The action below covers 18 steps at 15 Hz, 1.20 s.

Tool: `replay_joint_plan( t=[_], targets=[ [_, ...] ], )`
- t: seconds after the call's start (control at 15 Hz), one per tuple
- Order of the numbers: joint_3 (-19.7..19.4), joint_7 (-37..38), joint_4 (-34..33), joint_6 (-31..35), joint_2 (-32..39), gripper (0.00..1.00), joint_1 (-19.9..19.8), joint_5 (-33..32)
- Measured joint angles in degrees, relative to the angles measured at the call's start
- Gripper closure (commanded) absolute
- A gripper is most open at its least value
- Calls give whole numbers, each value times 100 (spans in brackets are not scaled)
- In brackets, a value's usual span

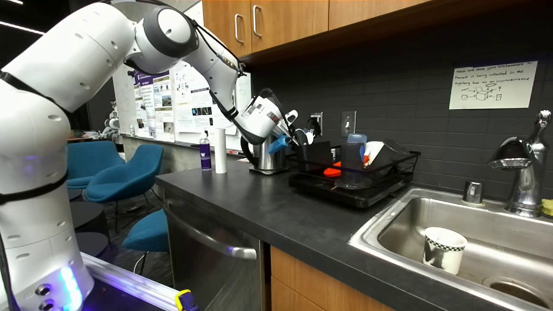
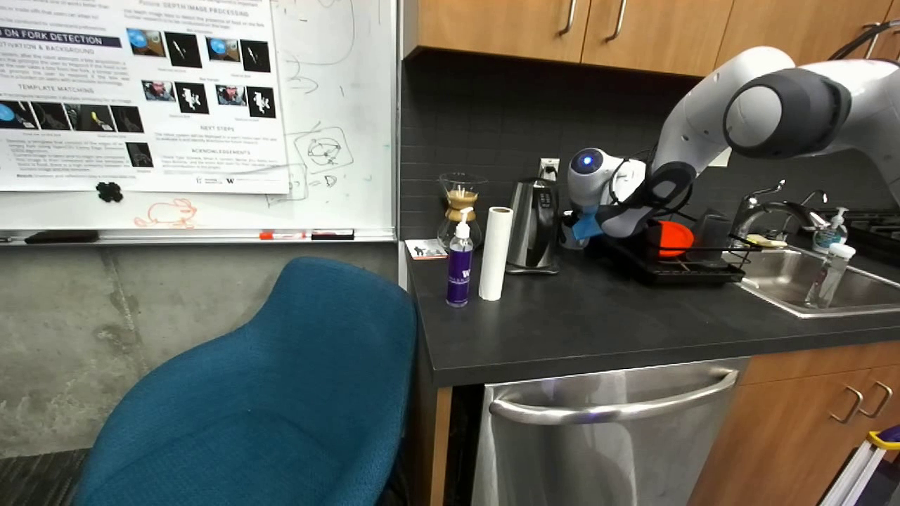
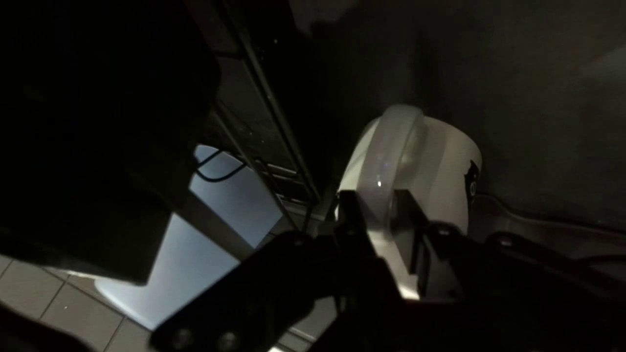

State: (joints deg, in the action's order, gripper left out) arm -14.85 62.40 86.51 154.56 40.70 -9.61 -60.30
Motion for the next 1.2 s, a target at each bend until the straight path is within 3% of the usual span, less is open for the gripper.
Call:
replay_joint_plan(
  t=[0.07,0.87,1.2],
  targets=[
    [-13,-80,-10,-6,0,95,-1,63],
    [-84,-2145,-11,41,-37,95,-57,1572],
    [-228,-3075,222,355,-186,95,-149,2085]
  ],
)
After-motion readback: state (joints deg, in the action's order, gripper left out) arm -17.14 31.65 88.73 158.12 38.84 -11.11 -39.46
